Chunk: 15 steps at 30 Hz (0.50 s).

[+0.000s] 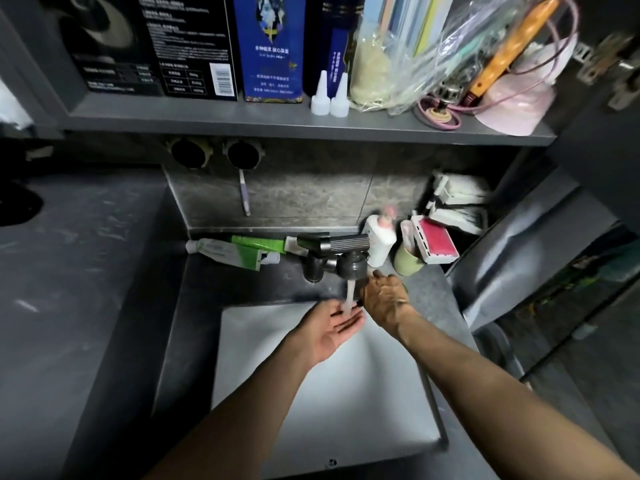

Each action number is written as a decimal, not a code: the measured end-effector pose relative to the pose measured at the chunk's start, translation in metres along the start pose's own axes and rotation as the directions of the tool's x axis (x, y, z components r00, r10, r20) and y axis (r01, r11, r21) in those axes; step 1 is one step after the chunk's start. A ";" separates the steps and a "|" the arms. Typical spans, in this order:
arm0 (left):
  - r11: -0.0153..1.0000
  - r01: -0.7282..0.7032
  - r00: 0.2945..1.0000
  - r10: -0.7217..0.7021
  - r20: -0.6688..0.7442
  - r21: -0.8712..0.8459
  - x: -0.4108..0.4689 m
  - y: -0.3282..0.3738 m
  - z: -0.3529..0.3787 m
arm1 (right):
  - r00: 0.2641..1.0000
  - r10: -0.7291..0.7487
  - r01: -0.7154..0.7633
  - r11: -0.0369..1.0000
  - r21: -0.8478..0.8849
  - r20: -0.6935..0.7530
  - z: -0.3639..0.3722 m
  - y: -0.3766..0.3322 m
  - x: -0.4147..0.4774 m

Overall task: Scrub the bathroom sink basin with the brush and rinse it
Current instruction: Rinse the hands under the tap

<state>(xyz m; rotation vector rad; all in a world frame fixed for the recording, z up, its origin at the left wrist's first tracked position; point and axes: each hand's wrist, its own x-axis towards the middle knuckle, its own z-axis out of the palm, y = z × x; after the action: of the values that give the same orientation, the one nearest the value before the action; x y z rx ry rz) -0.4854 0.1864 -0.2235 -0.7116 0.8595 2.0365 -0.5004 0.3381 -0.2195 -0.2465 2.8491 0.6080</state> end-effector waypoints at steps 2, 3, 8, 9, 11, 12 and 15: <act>0.991 0.026 1.000 -0.027 -0.006 -0.131 0.009 -0.004 0.011 | 1.000 -0.016 0.017 0.999 0.046 -0.003 0.008 0.000 -0.006; 0.981 0.040 0.999 -0.042 -0.003 -0.190 0.013 -0.006 0.014 | 1.000 -0.008 0.011 0.997 0.082 -0.030 0.010 0.001 -0.008; 0.983 0.115 0.979 -0.137 -0.151 -0.145 0.027 -0.024 0.013 | 0.982 0.014 0.004 0.995 0.095 -0.190 0.020 0.010 -0.032; 0.990 0.123 0.970 -0.136 -0.203 -0.073 0.027 -0.027 0.013 | 0.995 0.000 0.008 0.997 0.077 -0.099 0.022 0.012 -0.033; 0.985 0.147 0.960 -0.119 -0.254 0.093 0.031 -0.034 0.011 | 0.995 0.018 -0.021 0.999 0.024 0.097 0.020 0.012 -0.041; 0.978 0.152 0.957 -0.110 -0.269 0.142 0.033 -0.036 0.008 | 0.993 0.070 -0.078 0.994 0.079 0.099 0.015 0.012 -0.045; 0.977 0.133 0.939 -0.071 -0.336 0.165 0.042 -0.040 0.000 | 0.980 0.071 -0.122 0.952 0.282 0.185 0.022 0.008 -0.051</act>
<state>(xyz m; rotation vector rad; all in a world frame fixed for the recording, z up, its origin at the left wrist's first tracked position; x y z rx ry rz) -0.4739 0.2235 -0.2675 -0.9858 1.1611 1.7425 -0.4489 0.3606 -0.2237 -0.0028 2.7448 0.2045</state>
